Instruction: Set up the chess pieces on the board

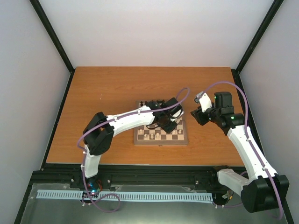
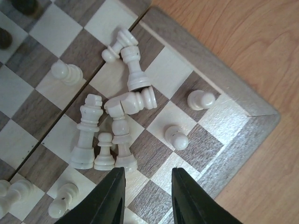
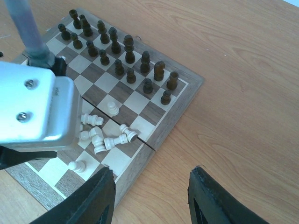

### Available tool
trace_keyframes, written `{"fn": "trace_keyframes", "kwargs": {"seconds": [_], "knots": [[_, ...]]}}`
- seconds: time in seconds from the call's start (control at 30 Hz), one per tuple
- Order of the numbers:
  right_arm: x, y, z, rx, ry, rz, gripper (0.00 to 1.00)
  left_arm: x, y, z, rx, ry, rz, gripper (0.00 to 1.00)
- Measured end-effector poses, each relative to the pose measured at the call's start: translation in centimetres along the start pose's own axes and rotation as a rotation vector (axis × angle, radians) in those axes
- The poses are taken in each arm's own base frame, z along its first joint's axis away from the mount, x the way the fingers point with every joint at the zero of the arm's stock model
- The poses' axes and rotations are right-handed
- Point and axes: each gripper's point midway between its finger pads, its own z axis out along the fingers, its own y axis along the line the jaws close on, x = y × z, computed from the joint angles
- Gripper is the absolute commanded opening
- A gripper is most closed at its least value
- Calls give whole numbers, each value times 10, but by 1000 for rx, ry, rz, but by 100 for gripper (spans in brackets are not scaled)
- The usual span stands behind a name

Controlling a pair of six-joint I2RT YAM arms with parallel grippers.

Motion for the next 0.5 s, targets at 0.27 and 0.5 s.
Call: {"fn": "trace_keyframes", "kwargs": {"seconds": [0.27, 0.5], "knots": [[2, 0, 3, -8, 13, -2, 45, 15, 11, 24, -63, 61, -15, 36], [4, 1, 3, -11, 18, -5, 45, 25, 19, 40, -105, 107, -22, 35]]}}
